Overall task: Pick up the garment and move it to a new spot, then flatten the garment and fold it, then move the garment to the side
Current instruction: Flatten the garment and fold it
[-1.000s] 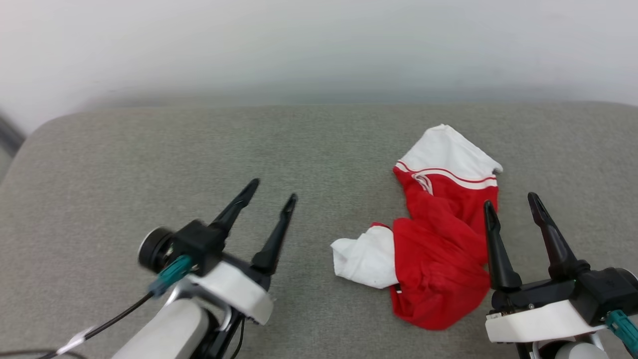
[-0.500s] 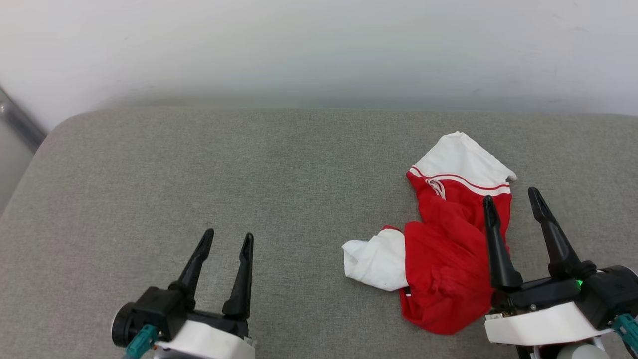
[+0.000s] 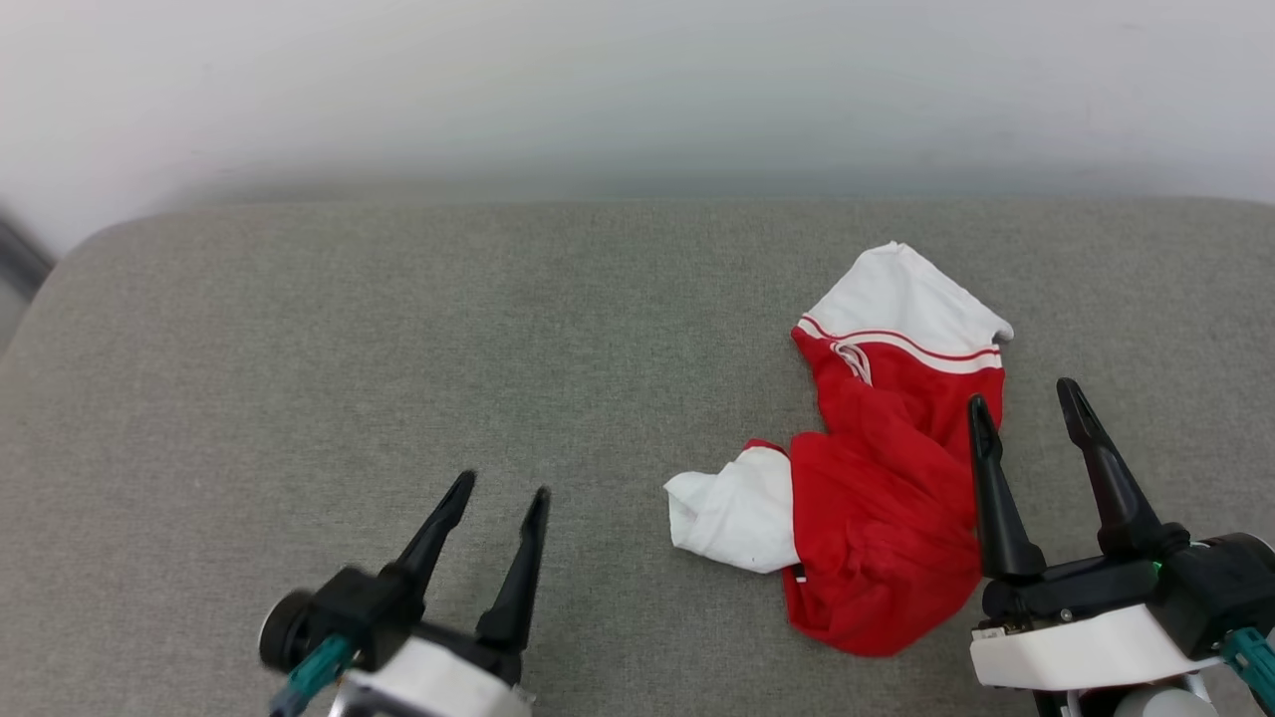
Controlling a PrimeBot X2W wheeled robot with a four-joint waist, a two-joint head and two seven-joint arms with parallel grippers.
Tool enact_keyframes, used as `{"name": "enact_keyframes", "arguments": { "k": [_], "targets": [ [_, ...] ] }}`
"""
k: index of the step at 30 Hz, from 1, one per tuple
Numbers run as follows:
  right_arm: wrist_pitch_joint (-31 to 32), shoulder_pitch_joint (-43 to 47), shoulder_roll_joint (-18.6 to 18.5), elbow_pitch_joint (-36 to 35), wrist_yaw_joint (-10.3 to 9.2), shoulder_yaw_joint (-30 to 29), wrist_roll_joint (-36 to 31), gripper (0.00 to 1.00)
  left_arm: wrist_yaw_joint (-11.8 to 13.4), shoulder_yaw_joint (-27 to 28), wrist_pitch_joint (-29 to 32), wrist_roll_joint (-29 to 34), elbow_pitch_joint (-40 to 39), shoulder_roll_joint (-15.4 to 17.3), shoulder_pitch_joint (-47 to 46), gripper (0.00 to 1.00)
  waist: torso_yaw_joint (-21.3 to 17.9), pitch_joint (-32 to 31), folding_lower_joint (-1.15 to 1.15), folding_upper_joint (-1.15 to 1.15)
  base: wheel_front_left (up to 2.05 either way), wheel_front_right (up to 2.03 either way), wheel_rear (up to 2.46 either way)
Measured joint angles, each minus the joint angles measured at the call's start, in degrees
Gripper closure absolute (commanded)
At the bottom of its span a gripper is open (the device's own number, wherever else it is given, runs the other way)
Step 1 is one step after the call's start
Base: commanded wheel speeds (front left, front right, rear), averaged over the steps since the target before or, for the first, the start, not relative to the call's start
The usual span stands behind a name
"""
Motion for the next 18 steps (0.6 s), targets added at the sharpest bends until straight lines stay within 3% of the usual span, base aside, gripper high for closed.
{"name": "enact_keyframes", "arguments": {
  "k": [5,14,18],
  "targets": [
    [0.0,-0.3,0.0,-0.2,0.00,-0.2,-1.5,0.00,-1.3,-4.0,8.5,-0.6,-1.4,2.2,-7.2,0.00,-0.4,2.3,0.01,0.00,0.00,0.00,0.00],
    [0.0,-2.3,0.0,-1.0,0.00,0.2,-3.2,0.00,-2.0,-13.6,34.3,-10.3,-5.1,3.5,-19.0,0.00,-1.8,7.6,0.01,0.00,0.00,0.00,0.00],
    [0.0,-3.0,0.0,-1.2,0.00,0.1,-3.5,0.00,-2.0,-17.2,41.5,-12.6,-5.2,4.9,-23.5,0.00,-2.9,10.0,0.01,0.00,0.00,0.00,0.00]
  ]
}}
